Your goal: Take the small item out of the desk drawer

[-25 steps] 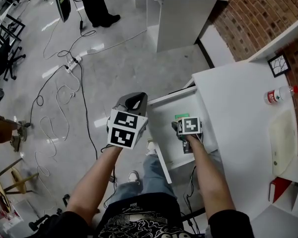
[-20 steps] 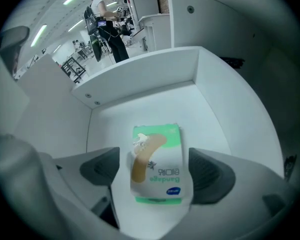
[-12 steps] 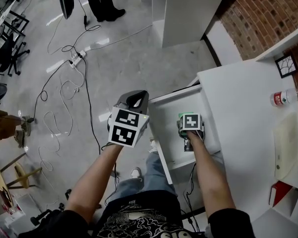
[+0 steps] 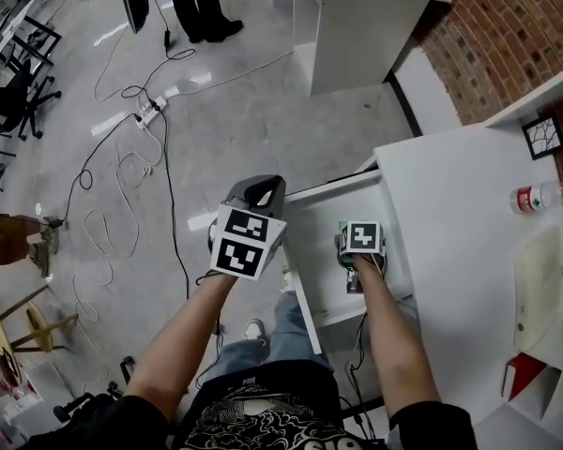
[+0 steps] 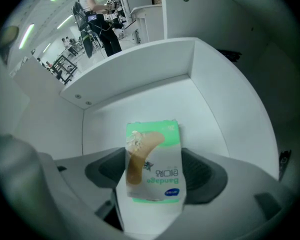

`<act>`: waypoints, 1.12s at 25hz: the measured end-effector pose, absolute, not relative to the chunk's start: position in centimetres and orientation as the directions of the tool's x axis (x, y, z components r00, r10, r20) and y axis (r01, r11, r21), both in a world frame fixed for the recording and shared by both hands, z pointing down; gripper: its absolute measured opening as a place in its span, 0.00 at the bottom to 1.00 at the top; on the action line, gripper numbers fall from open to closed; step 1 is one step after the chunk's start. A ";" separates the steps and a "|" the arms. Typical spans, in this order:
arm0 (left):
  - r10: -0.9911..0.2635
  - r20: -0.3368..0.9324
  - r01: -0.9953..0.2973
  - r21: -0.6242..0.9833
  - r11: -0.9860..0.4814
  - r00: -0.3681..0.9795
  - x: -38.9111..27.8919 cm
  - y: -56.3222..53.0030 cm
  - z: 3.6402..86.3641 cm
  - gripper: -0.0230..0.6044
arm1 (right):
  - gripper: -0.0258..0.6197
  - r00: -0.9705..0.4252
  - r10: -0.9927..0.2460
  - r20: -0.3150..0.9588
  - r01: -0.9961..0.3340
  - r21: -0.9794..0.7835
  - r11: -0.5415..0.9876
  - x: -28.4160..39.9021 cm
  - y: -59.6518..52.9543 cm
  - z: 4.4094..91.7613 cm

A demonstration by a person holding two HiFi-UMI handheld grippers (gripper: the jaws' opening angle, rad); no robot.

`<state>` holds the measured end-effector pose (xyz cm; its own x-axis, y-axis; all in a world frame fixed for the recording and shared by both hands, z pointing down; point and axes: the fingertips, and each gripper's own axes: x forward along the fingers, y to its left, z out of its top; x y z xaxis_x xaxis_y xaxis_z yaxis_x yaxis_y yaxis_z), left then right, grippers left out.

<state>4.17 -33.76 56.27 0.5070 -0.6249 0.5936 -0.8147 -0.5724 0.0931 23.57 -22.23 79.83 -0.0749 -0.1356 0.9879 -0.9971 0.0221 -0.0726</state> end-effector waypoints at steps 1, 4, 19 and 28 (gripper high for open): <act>-0.627 0.593 -0.816 0.094 -0.570 0.506 4.1 -33.8 56.2 0.04 | 0.58 -0.081 -0.141 0.987 -0.997 -0.079 0.019 23.4 -22.3 79.6; -0.634 0.586 -0.819 0.093 -0.566 0.505 4.2 -34.1 55.6 0.04 | 0.58 -0.087 -0.152 0.985 -0.996 -0.084 0.025 23.3 -22.7 78.8; -0.697 0.529 -0.849 0.091 -0.521 0.484 2.2 -33.7 51.6 0.04 | 0.58 -0.130 -0.313 0.941 -0.991 -0.113 0.073 21.5 -26.6 71.5; -0.752 0.485 -0.876 0.064 -0.477 0.445 -2.0 -31.3 47.6 0.04 | 0.58 -0.156 -0.458 0.875 -0.985 -0.102 0.142 18.7 -28.5 63.5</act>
<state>-2.02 -31.30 47.58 0.4455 -0.7524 0.4853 -0.8763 -0.4774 0.0643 18.68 -28.52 63.55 -0.1564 -0.4578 0.8752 -0.9846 0.1418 -0.1019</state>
